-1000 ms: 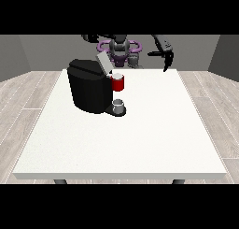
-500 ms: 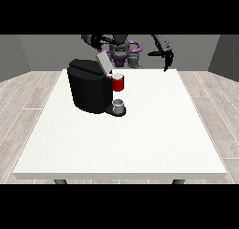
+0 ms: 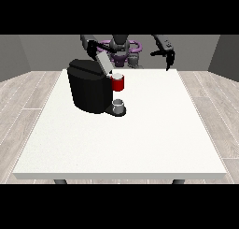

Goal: Insert the coffee pod into the coffee machine and close the lid

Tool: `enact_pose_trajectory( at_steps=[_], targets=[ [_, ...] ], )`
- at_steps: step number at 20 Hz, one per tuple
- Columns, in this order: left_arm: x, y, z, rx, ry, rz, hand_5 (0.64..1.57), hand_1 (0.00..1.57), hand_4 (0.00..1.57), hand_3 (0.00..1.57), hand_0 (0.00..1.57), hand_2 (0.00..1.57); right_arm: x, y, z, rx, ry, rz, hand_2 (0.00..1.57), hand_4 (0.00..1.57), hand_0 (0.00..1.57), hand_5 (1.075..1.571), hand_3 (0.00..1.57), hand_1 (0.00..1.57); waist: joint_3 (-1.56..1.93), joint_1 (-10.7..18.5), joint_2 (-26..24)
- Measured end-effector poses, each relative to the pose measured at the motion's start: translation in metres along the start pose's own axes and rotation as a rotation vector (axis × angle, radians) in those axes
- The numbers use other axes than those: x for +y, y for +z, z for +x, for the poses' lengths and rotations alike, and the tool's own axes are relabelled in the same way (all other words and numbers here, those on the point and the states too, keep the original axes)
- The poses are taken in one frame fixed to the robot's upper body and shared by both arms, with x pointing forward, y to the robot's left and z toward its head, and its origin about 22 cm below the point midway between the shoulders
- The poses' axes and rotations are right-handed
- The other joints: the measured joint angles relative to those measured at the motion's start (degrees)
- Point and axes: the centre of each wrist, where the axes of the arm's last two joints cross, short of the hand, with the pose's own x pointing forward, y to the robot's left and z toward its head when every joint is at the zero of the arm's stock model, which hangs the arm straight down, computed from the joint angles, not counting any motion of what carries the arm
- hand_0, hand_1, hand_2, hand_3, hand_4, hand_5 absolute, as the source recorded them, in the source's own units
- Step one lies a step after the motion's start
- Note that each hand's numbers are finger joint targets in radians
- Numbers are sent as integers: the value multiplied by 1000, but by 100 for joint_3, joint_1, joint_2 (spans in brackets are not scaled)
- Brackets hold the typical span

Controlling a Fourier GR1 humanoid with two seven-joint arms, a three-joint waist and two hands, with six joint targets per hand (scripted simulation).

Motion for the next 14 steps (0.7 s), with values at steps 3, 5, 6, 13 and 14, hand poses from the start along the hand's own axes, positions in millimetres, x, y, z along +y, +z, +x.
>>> enact_pose_trajectory(
  at_steps=[3,5,6,13,14],
  targets=[
    [0,-3,3,-28,-4,4,1571,0,334,0,0,0,2,-9,-3,-17,-1,-14,0,443,0,1571,0,0,0,22,179],
    [0,-4,2,-44,-6,-2,1571,0,371,0,0,0,-2,-18,-2,-28,-8,-28,0,420,0,1571,0,0,-6,50,287],
    [-1,-5,2,-47,-9,-2,1571,0,367,0,0,0,-3,-23,1,-32,-8,-32,0,440,0,1571,0,0,-11,55,328],
    [6,-12,7,-52,-23,7,1571,0,396,0,0,0,-5,-33,4,-57,-18,-21,0,243,0,1571,0,0,-40,-9,394],
    [2,-12,4,-49,-19,5,1571,0,385,0,0,0,-4,-35,5,-57,-16,-19,0,317,0,1571,0,0,-37,6,400]
  ],
)
